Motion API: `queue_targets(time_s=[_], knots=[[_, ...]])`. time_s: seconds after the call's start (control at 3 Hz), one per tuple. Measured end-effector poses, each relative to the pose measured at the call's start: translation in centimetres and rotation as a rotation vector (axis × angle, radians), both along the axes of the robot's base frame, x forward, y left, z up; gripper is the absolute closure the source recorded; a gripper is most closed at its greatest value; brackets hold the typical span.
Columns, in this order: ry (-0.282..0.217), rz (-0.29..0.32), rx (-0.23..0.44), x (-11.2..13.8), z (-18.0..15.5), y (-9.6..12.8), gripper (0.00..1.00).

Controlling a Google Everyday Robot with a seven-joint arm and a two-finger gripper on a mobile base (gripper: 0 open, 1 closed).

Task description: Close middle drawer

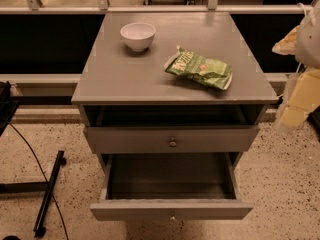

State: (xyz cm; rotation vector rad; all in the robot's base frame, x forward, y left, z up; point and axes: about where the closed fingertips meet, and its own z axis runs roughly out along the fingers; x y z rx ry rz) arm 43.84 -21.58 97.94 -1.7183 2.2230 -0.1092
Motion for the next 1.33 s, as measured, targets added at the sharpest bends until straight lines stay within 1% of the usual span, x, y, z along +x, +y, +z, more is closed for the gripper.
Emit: queue_targets(time_s=[0.33,0.67,1.0,1.33], knots=[[0.000,0.000,0.000,0.0,0.0,0.0,0.00],[-0.020,0.061,0.047,0.3,-2.8,2.0,0.00],[-0.039,0.150,0.113,-1.2,-8.3,3.9,0.00],[-0.040,0.204,0.190,-2.7,-16.0,3.9,0.00]])
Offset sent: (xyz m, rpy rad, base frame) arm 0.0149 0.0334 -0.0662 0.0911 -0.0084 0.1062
